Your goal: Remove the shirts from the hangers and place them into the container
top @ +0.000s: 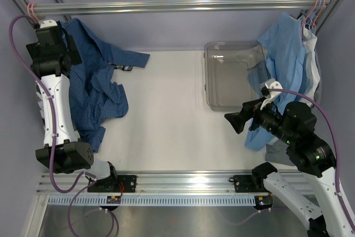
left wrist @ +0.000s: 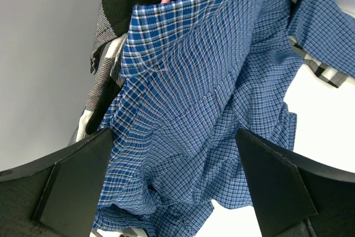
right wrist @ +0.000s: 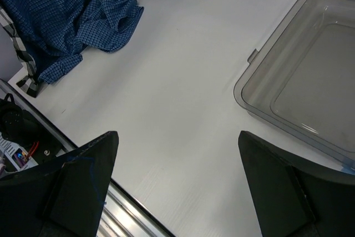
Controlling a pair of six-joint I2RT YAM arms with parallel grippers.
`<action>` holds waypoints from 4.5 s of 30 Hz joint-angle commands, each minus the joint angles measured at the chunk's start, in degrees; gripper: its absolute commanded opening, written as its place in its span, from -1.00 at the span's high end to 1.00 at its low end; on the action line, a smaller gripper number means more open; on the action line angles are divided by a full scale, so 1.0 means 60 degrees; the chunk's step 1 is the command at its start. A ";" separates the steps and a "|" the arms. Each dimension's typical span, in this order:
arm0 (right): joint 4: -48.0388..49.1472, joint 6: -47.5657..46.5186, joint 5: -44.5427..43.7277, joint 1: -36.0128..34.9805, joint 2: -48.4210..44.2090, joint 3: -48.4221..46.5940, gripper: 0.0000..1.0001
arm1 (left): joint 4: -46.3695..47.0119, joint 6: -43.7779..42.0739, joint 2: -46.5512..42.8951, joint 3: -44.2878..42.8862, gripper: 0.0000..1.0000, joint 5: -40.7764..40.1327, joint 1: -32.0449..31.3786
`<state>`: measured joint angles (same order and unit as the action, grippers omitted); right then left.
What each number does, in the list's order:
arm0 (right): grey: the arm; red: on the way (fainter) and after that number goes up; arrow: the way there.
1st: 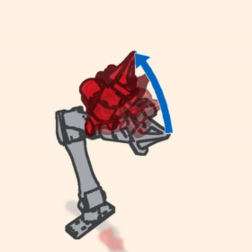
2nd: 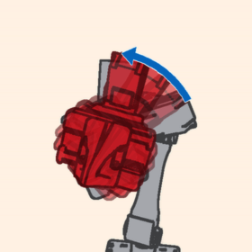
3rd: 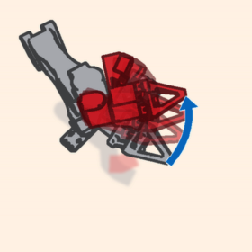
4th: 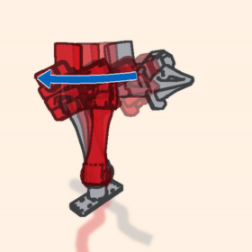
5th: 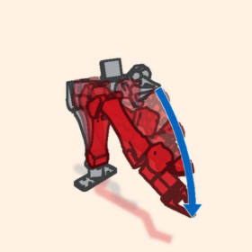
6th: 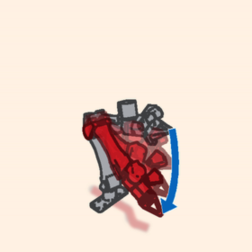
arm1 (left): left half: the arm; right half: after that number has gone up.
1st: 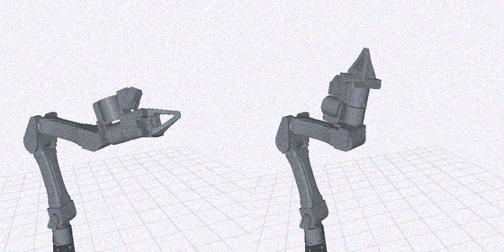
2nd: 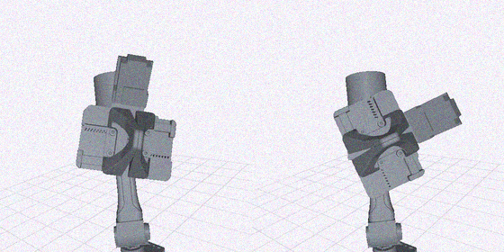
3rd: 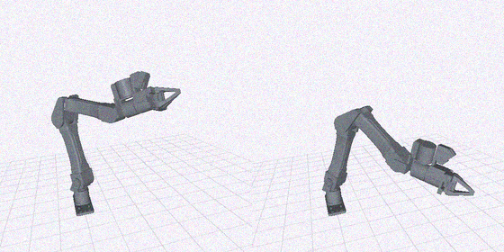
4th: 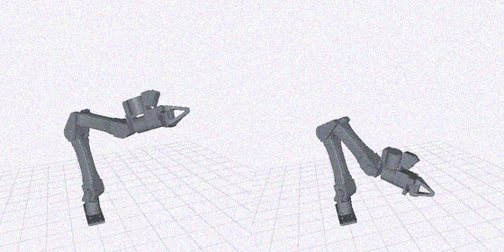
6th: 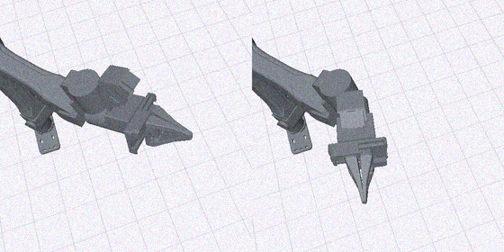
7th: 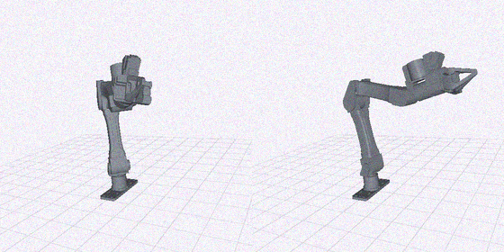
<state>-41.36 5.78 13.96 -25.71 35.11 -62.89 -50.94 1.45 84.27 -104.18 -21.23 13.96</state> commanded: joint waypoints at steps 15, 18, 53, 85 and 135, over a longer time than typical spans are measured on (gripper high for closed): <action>0.0537 -0.0348 -0.0671 -0.0636 0.0256 0.0258 -0.99 | 0.1341 -0.0740 -0.0833 0.0428 -0.98 -0.0563 0.0091; 0.0522 -0.0348 -0.0700 -0.0665 0.0256 0.0258 -0.99 | 0.1575 -0.0886 -0.0686 0.0722 -0.98 -0.0723 0.0091; 0.0580 -0.0612 -0.1257 -0.0900 0.0285 0.0375 -0.99 | 0.1224 0.0138 -0.0114 0.0547 -0.27 0.4740 -0.0011; 0.0010 -0.0524 -0.1404 -0.0885 0.0637 -0.0592 -0.99 | 0.2045 0.1046 -0.3190 0.1162 1.00 0.4226 -0.0026; 0.2968 -0.0012 -0.3644 -0.4577 0.9190 -0.8018 -0.75 | 0.3773 0.0871 -0.5710 0.6566 1.00 0.8373 -0.6090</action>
<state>-28.88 4.45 -4.14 -52.71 88.88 -108.68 -35.97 6.13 51.70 -66.02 26.37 -21.63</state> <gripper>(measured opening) 0.881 0.067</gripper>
